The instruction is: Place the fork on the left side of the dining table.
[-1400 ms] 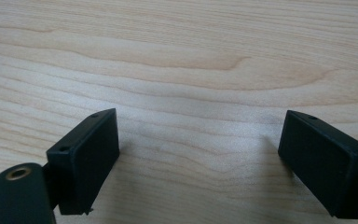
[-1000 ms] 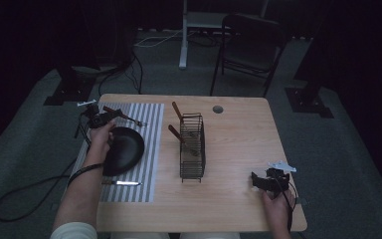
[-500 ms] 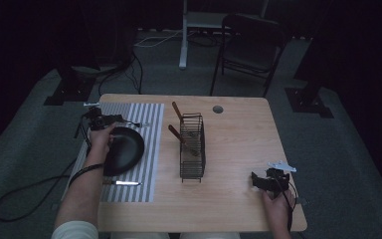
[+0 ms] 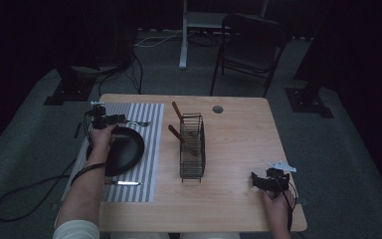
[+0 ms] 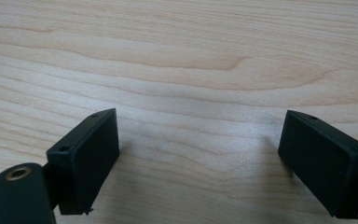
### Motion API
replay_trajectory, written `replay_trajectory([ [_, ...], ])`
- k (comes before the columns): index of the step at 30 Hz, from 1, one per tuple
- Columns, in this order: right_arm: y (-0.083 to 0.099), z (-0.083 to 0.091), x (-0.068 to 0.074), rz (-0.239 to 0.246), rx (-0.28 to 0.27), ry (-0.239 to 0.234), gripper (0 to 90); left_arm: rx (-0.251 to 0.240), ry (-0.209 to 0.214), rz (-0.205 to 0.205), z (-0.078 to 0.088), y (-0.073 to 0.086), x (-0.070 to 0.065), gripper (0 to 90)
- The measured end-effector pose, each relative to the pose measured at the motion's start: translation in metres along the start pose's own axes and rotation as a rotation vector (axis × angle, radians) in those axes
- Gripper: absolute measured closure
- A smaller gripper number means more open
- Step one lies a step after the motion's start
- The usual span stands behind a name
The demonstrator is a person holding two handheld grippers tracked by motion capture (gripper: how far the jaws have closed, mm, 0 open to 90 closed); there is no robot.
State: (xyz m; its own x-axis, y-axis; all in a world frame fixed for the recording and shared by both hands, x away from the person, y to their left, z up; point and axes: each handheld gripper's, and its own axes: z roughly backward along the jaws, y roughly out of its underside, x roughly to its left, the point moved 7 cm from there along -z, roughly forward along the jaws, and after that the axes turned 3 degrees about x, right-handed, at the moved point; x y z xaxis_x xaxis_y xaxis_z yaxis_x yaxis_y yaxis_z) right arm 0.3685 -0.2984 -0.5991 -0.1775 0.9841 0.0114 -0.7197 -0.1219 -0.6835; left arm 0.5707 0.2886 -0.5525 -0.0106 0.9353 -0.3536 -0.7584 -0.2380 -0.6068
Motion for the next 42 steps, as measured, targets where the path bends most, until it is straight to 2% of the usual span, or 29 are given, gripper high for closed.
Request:
replay_trajectory([
  [4,0.0,0.0,0.0,0.0,0.0,0.0,12.0,-0.001,-0.028,-0.047,0.004,0.002,-0.002,26.7],
  [8,0.0,0.0,0.0,0.0,0.0,0.0,12.0,-0.013,-0.035,-0.053,0.011,0.004,-0.003,26.8],
  [12,0.0,0.0,0.0,0.0,0.0,0.0,12.0,-0.01,-0.044,-0.085,0.016,0.007,-0.005,26.7],
  [15,0.0,0.0,0.0,0.0,0.0,0.0,12.0,-0.014,-0.074,-0.135,0.024,0.01,-0.009,26.7],
  [24,0.0,0.0,0.0,-0.001,0.0,0.0,12.0,-0.031,-0.095,-0.199,0.048,0.018,-0.015,26.8],
  [32,0.0,0.0,0.0,-0.001,0.001,0.0,12.0,-0.041,-0.076,-0.212,0.067,0.034,-0.012,26.8],
  [35,0.0,0.0,0.0,0.0,0.0,0.0,12.0,-0.027,-0.07,-0.227,0.07,0.043,-0.01,26.8],
  [38,0.0,0.0,0.0,0.0,0.0,0.0,12.0,-0.015,-0.049,-0.22,0.071,0.051,-0.011,26.8],
  [42,0.0,0.0,0.0,0.0,0.0,0.0,11.9,-0.017,-0.051,-0.229,0.073,0.057,-0.012,26.8],
])
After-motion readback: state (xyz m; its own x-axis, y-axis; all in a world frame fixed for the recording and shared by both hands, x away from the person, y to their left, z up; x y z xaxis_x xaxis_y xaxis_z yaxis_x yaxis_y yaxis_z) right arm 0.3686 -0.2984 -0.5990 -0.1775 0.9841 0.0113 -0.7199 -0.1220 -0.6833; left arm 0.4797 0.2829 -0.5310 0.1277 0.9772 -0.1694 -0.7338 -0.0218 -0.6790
